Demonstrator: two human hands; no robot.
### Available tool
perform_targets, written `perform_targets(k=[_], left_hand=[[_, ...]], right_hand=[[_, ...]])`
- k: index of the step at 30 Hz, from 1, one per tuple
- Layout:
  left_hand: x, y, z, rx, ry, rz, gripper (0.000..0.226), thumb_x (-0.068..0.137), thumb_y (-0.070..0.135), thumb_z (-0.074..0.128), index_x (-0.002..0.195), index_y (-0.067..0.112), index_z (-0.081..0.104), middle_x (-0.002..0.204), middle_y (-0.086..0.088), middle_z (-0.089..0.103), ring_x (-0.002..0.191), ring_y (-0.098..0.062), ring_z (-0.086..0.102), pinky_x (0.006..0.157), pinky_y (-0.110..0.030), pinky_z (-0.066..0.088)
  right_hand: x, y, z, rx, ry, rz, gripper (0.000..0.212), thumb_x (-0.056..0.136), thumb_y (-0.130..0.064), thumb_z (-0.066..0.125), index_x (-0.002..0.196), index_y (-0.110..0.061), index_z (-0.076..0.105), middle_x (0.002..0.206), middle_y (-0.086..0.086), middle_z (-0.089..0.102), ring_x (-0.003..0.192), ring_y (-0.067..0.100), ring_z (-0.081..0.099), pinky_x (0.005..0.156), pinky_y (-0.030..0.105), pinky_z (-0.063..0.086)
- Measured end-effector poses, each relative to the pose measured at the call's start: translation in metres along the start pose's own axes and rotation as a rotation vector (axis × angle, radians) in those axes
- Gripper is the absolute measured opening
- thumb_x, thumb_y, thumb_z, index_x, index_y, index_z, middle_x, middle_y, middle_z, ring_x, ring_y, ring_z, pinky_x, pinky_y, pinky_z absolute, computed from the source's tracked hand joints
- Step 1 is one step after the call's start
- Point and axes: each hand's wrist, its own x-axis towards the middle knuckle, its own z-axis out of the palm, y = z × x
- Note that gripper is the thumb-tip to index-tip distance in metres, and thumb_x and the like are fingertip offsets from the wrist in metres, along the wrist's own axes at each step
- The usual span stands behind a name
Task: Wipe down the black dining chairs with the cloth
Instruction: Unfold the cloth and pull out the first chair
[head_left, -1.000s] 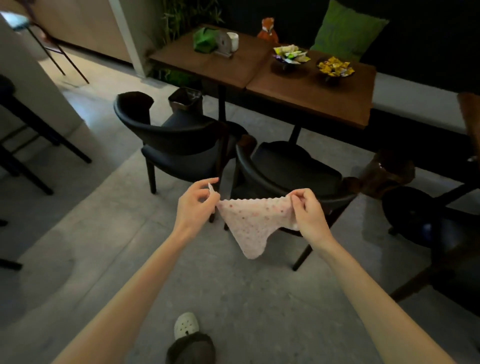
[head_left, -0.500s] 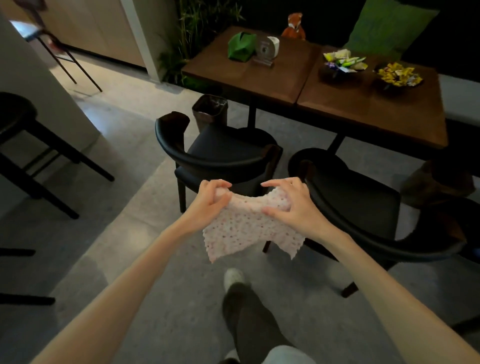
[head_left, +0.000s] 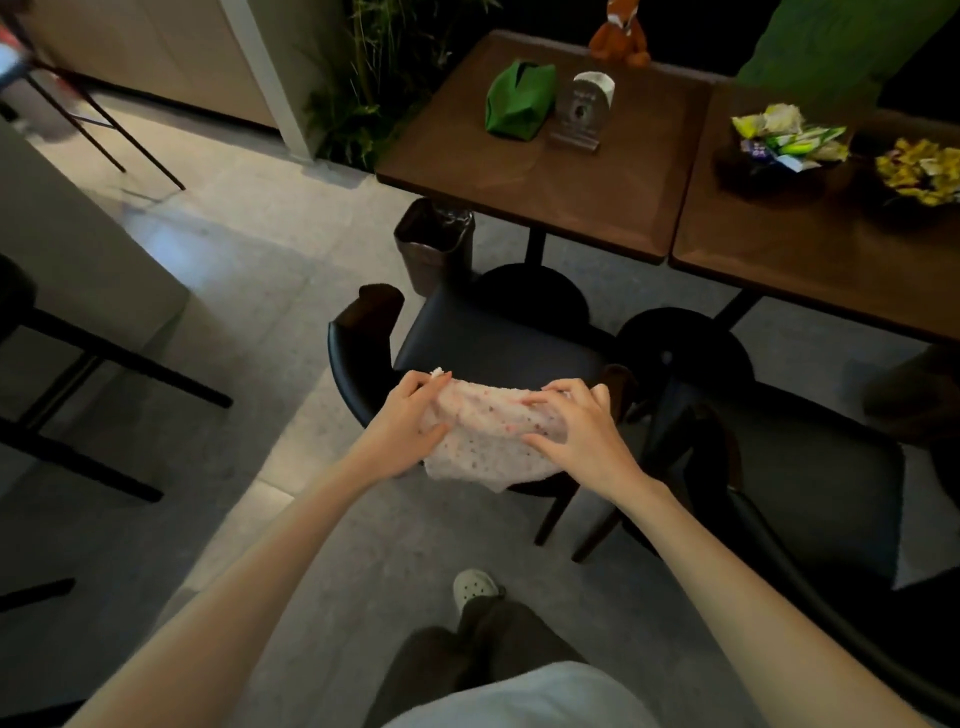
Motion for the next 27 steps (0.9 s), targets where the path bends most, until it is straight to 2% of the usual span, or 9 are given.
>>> perform_targets(k=[2, 5, 9, 13, 16, 18, 21, 24, 27], left_hand=[[0.028, -0.012, -0.007, 0.015, -0.041, -0.034, 0.062, 0.095, 0.026, 0.058, 0.15, 0.023, 0.029, 0.138, 0.004, 0.034, 0.121, -0.011, 0.041, 0.102, -0.019, 0.035], [0.063, -0.028, -0.005, 0.106, -0.224, -0.03, 0.063, 0.096, 0.033, 0.054, 0.151, 0.024, 0.024, 0.146, 0.001, 0.031, 0.124, -0.015, 0.042, 0.099, -0.019, 0.035], [0.083, -0.049, 0.004, 0.326, -0.474, -0.02, 0.063, 0.099, 0.044, 0.043, 0.153, 0.033, 0.014, 0.159, -0.006, 0.017, 0.14, -0.031, 0.028, 0.112, -0.043, 0.033], [0.075, -0.073, -0.003, 0.487, -0.563, 0.172, 0.069, 0.091, 0.066, 0.036, 0.151, 0.037, 0.019, 0.158, 0.003, 0.022, 0.142, -0.022, 0.026, 0.116, -0.04, 0.022], [0.067, -0.094, -0.02, 0.517, -0.631, 0.318, 0.085, 0.077, 0.082, 0.038, 0.149, 0.04, 0.022, 0.152, 0.009, 0.032, 0.139, -0.015, 0.029, 0.116, -0.034, 0.016], [0.069, -0.109, -0.026, 0.613, -0.66, 0.42, 0.091, 0.075, 0.083, 0.045, 0.15, 0.039, 0.019, 0.154, 0.008, 0.029, 0.142, -0.017, 0.025, 0.118, -0.035, 0.01], [0.075, -0.124, -0.021, 0.76, -0.632, 0.512, 0.086, 0.083, 0.063, 0.058, 0.151, 0.037, 0.013, 0.157, 0.001, 0.026, 0.146, -0.026, 0.018, 0.119, -0.044, 0.007], [0.078, -0.125, -0.016, 0.842, -0.602, 0.543, 0.078, 0.091, 0.04, 0.06, 0.152, 0.035, 0.011, 0.156, -0.002, 0.029, 0.144, -0.029, 0.024, 0.118, -0.048, 0.011], [0.08, -0.123, -0.018, 0.875, -0.638, 0.575, 0.075, 0.094, 0.033, 0.055, 0.153, 0.032, 0.009, 0.156, -0.005, 0.029, 0.142, -0.03, 0.028, 0.117, -0.047, 0.015]], right_hand=[[0.024, 0.0, 0.007, -0.032, -0.005, 0.009, 0.043, 0.088, -0.041, 0.065, 0.13, -0.036, 0.054, 0.126, -0.008, 0.043, 0.109, 0.008, 0.027, 0.099, 0.029, 0.036], [0.044, 0.0, 0.02, -0.087, -0.136, 0.064, 0.053, 0.085, -0.062, 0.057, 0.134, -0.045, 0.045, 0.135, -0.01, 0.037, 0.115, 0.014, 0.027, 0.102, 0.034, 0.033], [0.045, 0.008, 0.048, -0.186, -0.349, 0.183, 0.066, 0.078, -0.081, 0.043, 0.137, -0.05, 0.04, 0.157, -0.011, 0.016, 0.135, 0.024, 0.015, 0.109, 0.045, 0.015], [0.036, 0.007, 0.074, -0.225, -0.402, 0.156, 0.087, 0.07, -0.087, 0.043, 0.146, -0.047, 0.029, 0.162, -0.01, 0.004, 0.148, 0.023, -0.009, 0.115, 0.055, -0.01], [0.032, -0.005, 0.091, -0.144, -0.447, 0.119, 0.092, 0.069, -0.079, 0.058, 0.148, -0.044, 0.024, 0.159, -0.011, 0.019, 0.147, 0.015, 0.009, 0.118, 0.055, 0.0], [0.035, -0.011, 0.104, -0.213, -0.466, 0.106, 0.092, 0.071, -0.073, 0.063, 0.148, -0.042, 0.024, 0.154, -0.013, 0.03, 0.142, 0.012, 0.025, 0.118, 0.052, 0.008], [0.04, -0.021, 0.116, -0.384, -0.442, 0.116, 0.084, 0.081, -0.053, 0.067, 0.15, -0.037, 0.023, 0.154, -0.009, 0.033, 0.14, 0.017, 0.031, 0.115, 0.048, 0.014], [0.042, -0.028, 0.118, -0.466, -0.46, 0.143, 0.082, 0.085, -0.027, 0.069, 0.152, -0.03, 0.021, 0.155, -0.004, 0.033, 0.14, 0.021, 0.032, 0.117, 0.048, 0.016], [0.046, -0.031, 0.119, -0.492, -0.494, 0.126, 0.081, 0.084, -0.029, 0.07, 0.151, -0.025, 0.026, 0.153, 0.0, 0.037, 0.137, 0.022, 0.038, 0.117, 0.046, 0.02]])
